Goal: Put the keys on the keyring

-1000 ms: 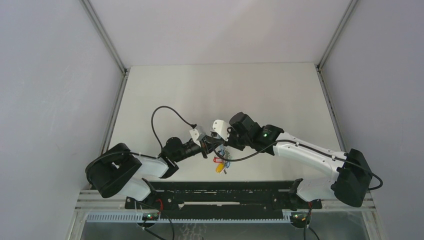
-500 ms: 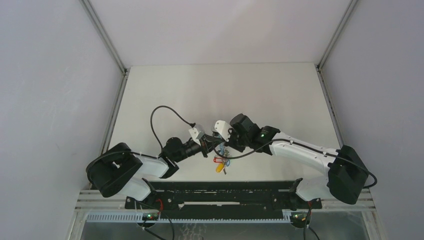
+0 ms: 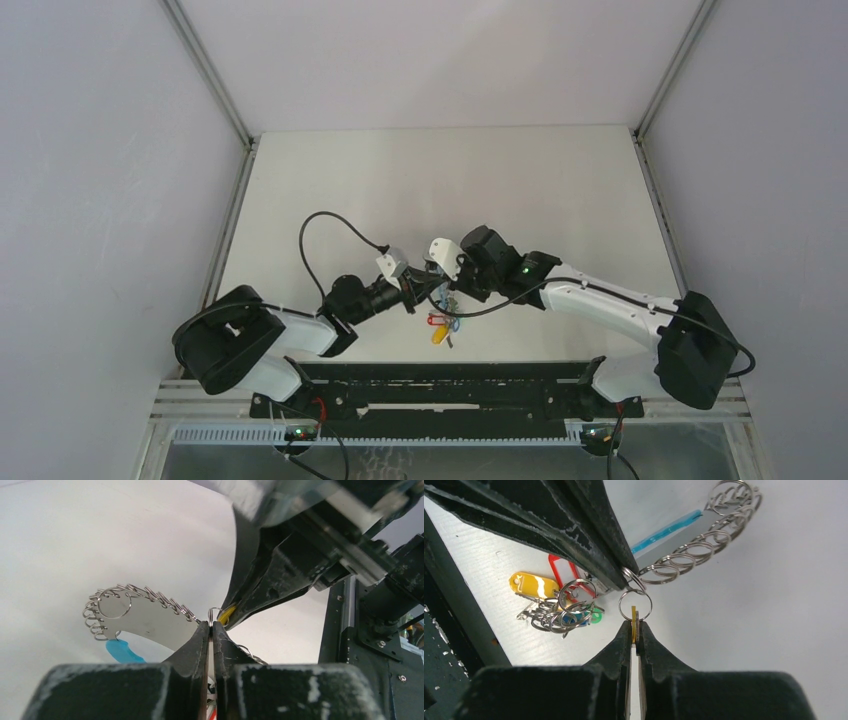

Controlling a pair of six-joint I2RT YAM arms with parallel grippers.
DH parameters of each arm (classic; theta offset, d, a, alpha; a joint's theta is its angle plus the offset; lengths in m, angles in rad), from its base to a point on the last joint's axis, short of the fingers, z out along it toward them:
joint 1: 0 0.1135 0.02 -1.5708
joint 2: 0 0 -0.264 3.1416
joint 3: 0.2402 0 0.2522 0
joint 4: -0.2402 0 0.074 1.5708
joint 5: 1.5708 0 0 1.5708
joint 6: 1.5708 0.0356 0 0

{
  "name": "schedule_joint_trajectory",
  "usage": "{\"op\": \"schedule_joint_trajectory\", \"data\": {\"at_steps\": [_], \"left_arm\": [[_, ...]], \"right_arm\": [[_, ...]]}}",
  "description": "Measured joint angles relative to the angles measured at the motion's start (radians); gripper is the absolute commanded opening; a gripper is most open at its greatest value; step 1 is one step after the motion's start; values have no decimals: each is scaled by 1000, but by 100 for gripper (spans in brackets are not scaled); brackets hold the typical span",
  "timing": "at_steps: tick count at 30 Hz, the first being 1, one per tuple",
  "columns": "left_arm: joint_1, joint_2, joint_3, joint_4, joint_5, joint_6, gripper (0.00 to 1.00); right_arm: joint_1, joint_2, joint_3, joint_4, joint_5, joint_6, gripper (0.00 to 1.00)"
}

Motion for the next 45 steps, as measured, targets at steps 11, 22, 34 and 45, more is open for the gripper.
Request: {"op": "schedule_joint_trajectory", "data": {"at_steps": [11, 22, 34, 45], "left_arm": [[14, -92, -16, -40, -65, -7, 49], [54, -285, -19, -262, -203, -9, 57], [182, -383, -16, -566, -381, -70, 72], [232, -613, -16, -791, -557, -132, 96]], "right_arm": [[-27, -36, 71, -49, 40, -16, 0], [-216, 9, 64, -30, 74, 56, 0], [-401, 192, -6, 49, 50, 247, 29], [-441, 13, -134, 81, 133, 420, 72]]}}
